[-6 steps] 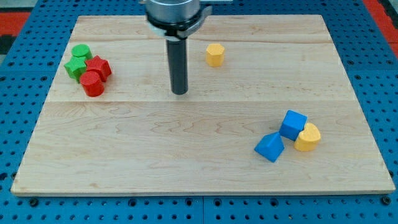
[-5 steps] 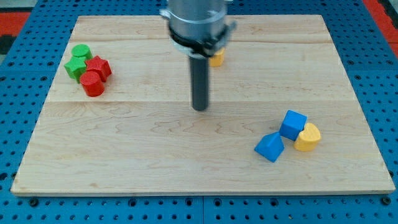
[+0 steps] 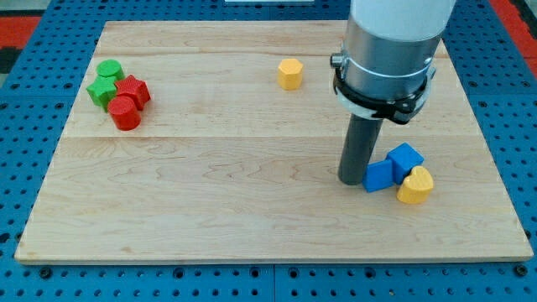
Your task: Separate the blue triangle from a group of blocks
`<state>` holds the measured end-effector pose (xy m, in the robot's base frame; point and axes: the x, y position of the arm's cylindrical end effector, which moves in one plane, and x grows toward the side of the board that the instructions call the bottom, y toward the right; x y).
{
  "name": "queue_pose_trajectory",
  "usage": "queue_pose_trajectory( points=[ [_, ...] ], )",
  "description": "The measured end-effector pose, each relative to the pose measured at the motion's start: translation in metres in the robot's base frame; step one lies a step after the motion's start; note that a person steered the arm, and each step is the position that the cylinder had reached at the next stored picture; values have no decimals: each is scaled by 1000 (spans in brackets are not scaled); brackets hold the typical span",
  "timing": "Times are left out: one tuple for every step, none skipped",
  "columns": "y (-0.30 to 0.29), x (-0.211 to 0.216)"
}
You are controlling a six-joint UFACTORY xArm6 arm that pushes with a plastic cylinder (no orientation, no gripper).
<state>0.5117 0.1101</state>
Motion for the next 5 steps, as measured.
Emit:
queue_pose_trajectory(
  points=[
    [14,39],
    [37,37],
    [41,-4],
    [38,-39],
    [33,-78]
  ],
)
